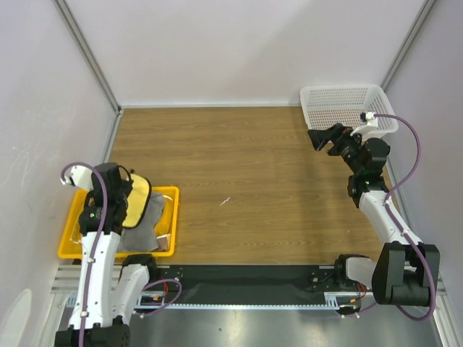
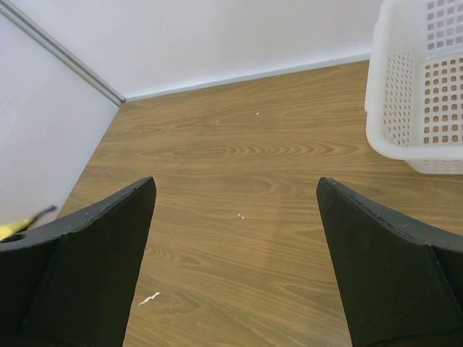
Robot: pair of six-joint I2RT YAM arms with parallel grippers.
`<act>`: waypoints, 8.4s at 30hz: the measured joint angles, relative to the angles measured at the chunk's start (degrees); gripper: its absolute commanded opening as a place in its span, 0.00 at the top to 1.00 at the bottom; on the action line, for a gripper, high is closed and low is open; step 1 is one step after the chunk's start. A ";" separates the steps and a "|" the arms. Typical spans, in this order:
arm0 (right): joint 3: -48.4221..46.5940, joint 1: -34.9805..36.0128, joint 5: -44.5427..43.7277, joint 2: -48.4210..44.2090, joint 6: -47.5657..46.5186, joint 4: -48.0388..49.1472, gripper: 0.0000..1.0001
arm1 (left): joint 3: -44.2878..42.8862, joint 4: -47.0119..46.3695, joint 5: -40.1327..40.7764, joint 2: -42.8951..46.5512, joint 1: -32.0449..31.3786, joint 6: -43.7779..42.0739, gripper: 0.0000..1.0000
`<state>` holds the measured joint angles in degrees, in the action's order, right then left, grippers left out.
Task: Fold and stack the towels
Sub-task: Grab crumpled towel, then move the towel to the center of the board, then flatten out the crumpled towel
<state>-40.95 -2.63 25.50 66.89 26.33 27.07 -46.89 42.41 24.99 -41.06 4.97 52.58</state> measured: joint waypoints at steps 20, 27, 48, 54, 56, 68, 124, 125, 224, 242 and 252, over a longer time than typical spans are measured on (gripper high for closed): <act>-2.93 1.46 -1.86 -1.90 5.27 -4.37 0.00 | -20.35 -24.74 -3.43 -19.04 -30.08 -17.49 1.00; -2.91 6.62 -3.02 -4.42 7.02 -7.67 0.00 | -23.98 -30.05 -4.35 -28.81 -38.88 -22.69 1.00; -1.53 24.00 -5.20 19.10 28.65 7.65 0.17 | -16.48 -35.87 -4.17 -36.96 -43.76 -11.37 1.00; -2.82 27.47 -4.87 24.63 33.62 10.38 0.19 | -14.49 -36.11 -4.22 -36.96 -43.82 -10.56 1.00; -2.82 28.55 -4.87 25.88 35.45 11.45 0.19 | -14.32 -36.30 -4.20 -36.96 -43.82 -10.54 1.00; -2.91 30.23 -6.71 27.65 41.29 18.27 0.25 | -11.65 -37.79 -4.11 -36.83 -43.87 -10.49 1.00; -26.25 23.63 -5.99 21.73 17.75 -22.62 1.00 | -12.24 -32.96 6.82 -28.28 -44.33 -27.65 0.00; -26.25 23.41 -6.60 21.42 16.55 -24.22 1.00 | -10.64 -33.77 5.16 -29.27 -44.33 -27.56 0.00; -42.86 18.64 -8.57 45.53 -2.51 -40.98 1.00 | -17.59 -46.53 -1.53 -66.34 -29.88 -21.94 1.00; -32.28 24.02 -7.87 25.14 -4.39 -37.35 1.00 | -8.81 -48.09 -0.33 -38.99 -30.60 -26.62 1.00; -23.41 29.33 -15.43 -1.73 -2.49 -42.27 1.00 | -7.43 -35.74 2.03 -16.31 -37.20 -26.56 1.00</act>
<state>-64.36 26.70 10.07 65.17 23.83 -15.20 -54.33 6.68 27.03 -57.36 -32.23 26.02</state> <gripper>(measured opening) 0.017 0.016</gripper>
